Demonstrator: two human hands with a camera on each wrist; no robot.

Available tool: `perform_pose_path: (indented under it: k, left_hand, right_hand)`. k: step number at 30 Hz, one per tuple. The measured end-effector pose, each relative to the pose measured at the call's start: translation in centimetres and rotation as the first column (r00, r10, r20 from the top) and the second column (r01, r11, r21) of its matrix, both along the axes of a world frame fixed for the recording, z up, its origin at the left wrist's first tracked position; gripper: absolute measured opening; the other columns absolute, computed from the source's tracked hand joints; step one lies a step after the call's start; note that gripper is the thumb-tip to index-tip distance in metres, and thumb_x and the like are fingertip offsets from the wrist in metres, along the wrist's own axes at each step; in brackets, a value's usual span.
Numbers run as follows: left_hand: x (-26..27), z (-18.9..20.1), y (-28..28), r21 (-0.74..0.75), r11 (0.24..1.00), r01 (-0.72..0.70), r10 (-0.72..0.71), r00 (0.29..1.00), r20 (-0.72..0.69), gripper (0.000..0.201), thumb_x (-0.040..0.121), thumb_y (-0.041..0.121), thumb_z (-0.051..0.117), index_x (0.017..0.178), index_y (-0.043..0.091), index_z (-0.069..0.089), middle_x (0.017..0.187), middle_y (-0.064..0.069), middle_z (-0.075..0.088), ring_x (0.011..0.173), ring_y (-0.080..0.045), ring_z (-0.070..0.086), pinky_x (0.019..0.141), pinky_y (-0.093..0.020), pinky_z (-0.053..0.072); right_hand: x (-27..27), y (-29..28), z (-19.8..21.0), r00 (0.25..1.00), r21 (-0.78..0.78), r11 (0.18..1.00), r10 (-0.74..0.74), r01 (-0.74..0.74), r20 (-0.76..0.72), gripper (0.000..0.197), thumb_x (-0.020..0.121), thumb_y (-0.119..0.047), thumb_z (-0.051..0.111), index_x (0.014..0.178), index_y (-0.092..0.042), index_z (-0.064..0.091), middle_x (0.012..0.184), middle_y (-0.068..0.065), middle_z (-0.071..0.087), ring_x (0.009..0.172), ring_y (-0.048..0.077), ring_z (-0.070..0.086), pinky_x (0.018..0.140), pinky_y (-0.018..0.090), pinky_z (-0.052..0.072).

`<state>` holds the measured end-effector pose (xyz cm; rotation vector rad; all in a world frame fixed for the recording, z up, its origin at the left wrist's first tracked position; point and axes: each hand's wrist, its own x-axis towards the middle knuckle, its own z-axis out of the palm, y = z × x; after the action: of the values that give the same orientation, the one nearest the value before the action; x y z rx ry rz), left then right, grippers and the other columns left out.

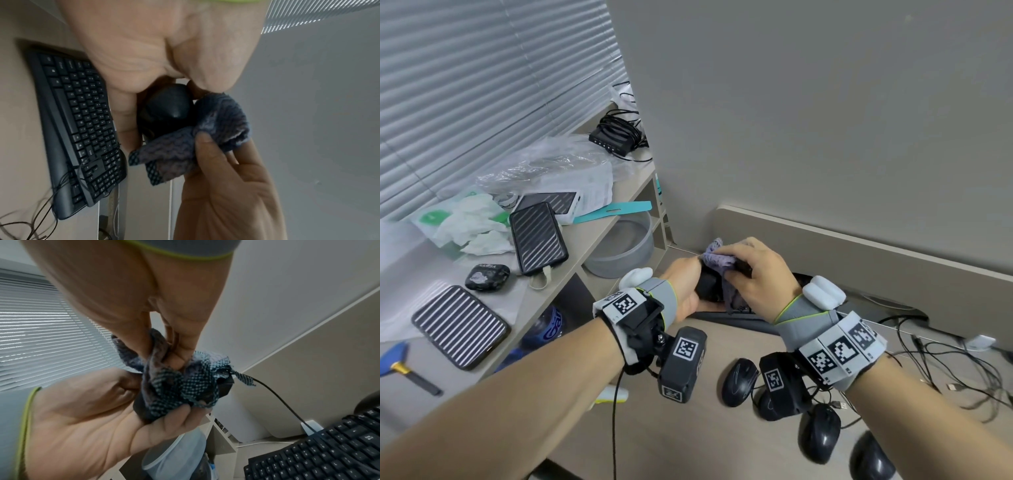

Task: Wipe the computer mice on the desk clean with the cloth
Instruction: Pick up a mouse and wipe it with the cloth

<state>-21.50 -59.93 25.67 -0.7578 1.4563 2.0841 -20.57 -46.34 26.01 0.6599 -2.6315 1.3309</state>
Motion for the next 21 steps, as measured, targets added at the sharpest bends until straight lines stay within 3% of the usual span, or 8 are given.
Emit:
perform_pose_path:
  k: [4, 6, 8, 11, 16, 19, 21]
  left_hand:
    - [-0.5, -0.1, 0.1, -0.036, 0.995, -0.089, 0.088, 0.995, -0.046, 0.031, 0.1, 0.017, 0.035, 0.114, 0.003, 0.059, 0.112, -0.026, 0.064, 0.09, -0.039, 0.065, 0.067, -0.058, 0.055]
    - [-0.5, -0.1, 0.1, -0.058, 0.989, -0.137, 0.132, 0.987, -0.087, 0.029, 0.102, 0.015, 0.036, 0.119, 0.001, 0.055, 0.113, -0.026, 0.064, 0.085, -0.037, 0.066, 0.064, -0.056, 0.056]
    - [-0.3, -0.1, 0.1, -0.077, 0.989, -0.125, 0.116, 0.987, -0.116, 0.028, 0.102, 0.012, 0.036, 0.121, 0.001, 0.052, 0.117, -0.026, 0.063, 0.083, -0.034, 0.067, 0.066, -0.055, 0.057]
    - [0.0, -0.1, 0.2, -0.108, 0.992, -0.063, 0.045, 0.987, -0.155, 0.031, 0.102, 0.01, 0.033, 0.127, 0.004, 0.052, 0.123, -0.024, 0.06, 0.088, -0.033, 0.067, 0.076, -0.056, 0.058]
    - [0.5, 0.4, 0.2, -0.058, 0.996, -0.064, 0.052, 0.979, -0.197, 0.036, 0.104, 0.006, 0.028, 0.125, 0.012, 0.056, 0.113, -0.015, 0.061, 0.097, -0.031, 0.065, 0.071, -0.051, 0.058]
    - [0.0, 0.6, 0.4, -0.08, 0.993, -0.088, 0.076, 0.988, -0.135, 0.037, 0.099, 0.005, 0.032, 0.124, 0.007, 0.06, 0.117, -0.022, 0.063, 0.105, -0.04, 0.064, 0.076, -0.058, 0.057]
    - [-0.7, 0.4, 0.3, -0.089, 0.995, -0.051, 0.043, 0.995, -0.087, 0.038, 0.094, 0.008, 0.038, 0.126, 0.003, 0.059, 0.116, -0.028, 0.064, 0.1, -0.042, 0.065, 0.072, -0.057, 0.056]
  right_hand:
    - [0.0, 0.4, -0.4, 0.999, 0.04, 0.999, 0.002, -0.001, -0.037, 0.021, 0.075, -0.014, 0.065, 0.095, -0.018, 0.063, 0.082, 0.003, 0.052, 0.074, 0.015, 0.05, 0.068, 0.008, 0.035]
    - [-0.1, 0.9, -0.8, 0.998, 0.066, 0.997, -0.038, 0.04, -0.041, 0.015, 0.075, -0.019, 0.065, 0.091, -0.018, 0.062, 0.081, 0.003, 0.054, 0.073, 0.016, 0.051, 0.066, 0.007, 0.035]
    - [-0.5, 1.4, -0.9, 0.996, 0.066, 0.994, -0.088, 0.09, -0.028, 0.013, 0.077, -0.017, 0.067, 0.089, -0.018, 0.064, 0.082, 0.006, 0.057, 0.074, 0.02, 0.054, 0.064, 0.01, 0.035]
    - [-0.8, 1.6, -0.5, 0.994, 0.064, 0.992, -0.109, 0.11, -0.027, 0.018, 0.075, -0.009, 0.069, 0.091, -0.016, 0.067, 0.083, 0.01, 0.059, 0.076, 0.024, 0.055, 0.067, 0.024, 0.039]
    - [-0.8, 1.3, 0.0, 0.989, -0.033, 0.989, -0.142, 0.143, 0.041, 0.02, 0.073, -0.008, 0.07, 0.089, -0.016, 0.062, 0.074, 0.006, 0.058, 0.068, 0.021, 0.054, 0.067, 0.034, 0.043]
    - [-0.7, 1.2, 0.0, 0.985, -0.081, 0.984, -0.154, 0.161, 0.081, 0.018, 0.072, -0.01, 0.072, 0.082, -0.015, 0.058, 0.074, 0.004, 0.058, 0.067, 0.02, 0.053, 0.063, 0.03, 0.042]
    - [-0.2, 1.1, 0.1, 0.991, -0.045, 0.992, -0.111, 0.114, 0.07, 0.014, 0.073, -0.016, 0.074, 0.079, -0.019, 0.062, 0.081, 0.002, 0.058, 0.069, 0.012, 0.052, 0.065, 0.023, 0.039]
